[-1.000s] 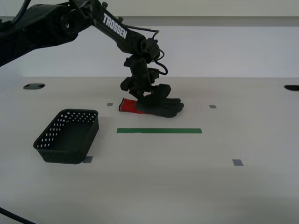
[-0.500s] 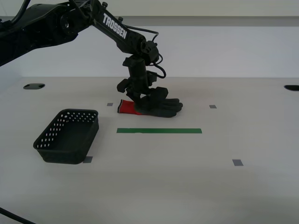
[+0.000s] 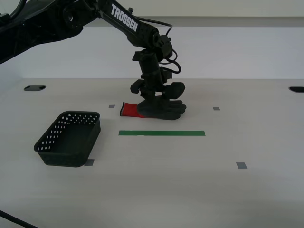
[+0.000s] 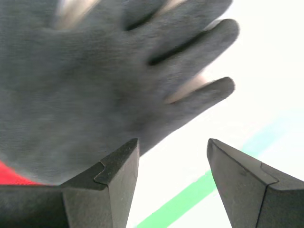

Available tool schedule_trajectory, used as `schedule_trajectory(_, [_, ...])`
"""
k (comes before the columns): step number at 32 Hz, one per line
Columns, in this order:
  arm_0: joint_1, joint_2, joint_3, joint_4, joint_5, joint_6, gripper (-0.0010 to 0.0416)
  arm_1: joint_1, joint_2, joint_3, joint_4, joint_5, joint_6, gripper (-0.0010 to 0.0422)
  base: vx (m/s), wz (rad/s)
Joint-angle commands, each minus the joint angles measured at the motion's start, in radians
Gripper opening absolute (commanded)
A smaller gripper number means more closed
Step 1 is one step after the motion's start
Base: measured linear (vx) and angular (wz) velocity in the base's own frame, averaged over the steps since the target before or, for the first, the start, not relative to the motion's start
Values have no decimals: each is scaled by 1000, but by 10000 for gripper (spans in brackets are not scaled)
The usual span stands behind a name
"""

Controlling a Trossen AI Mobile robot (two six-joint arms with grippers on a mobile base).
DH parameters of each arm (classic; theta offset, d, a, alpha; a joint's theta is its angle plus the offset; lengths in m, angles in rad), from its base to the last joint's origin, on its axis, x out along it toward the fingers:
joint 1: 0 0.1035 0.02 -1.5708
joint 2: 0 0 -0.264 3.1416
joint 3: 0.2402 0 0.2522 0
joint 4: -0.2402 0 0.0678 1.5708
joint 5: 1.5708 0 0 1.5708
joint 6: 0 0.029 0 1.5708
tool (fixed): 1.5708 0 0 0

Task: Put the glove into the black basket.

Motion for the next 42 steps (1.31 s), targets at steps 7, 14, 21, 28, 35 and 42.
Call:
schedule_trajectory(7, [0,0,1,-3,2,0,0,-19,16,-10,71,-164,-42,192,0,0])
schedule_trajectory(14, [0,0,1,-8,2,0,1,-20,17,-17,92,-164,-54,192,0,0])
schedule_trajectory(21, [0,0,1,-9,2,0,0,-20,17,-89,97,-164,-64,192,0,0])
schedule_trajectory(28, [0,0,1,-12,2,0,0,-20,17,-113,169,-164,-94,132,0,0])
schedule_trajectory(35, [0,0,1,-13,2,0,1,-19,15,-95,162,-163,-14,-1,0,0])
schedule_trajectory(42, [0,0,1,-14,2,0,1,-19,-69,-16,19,-157,54,-2,0,0])
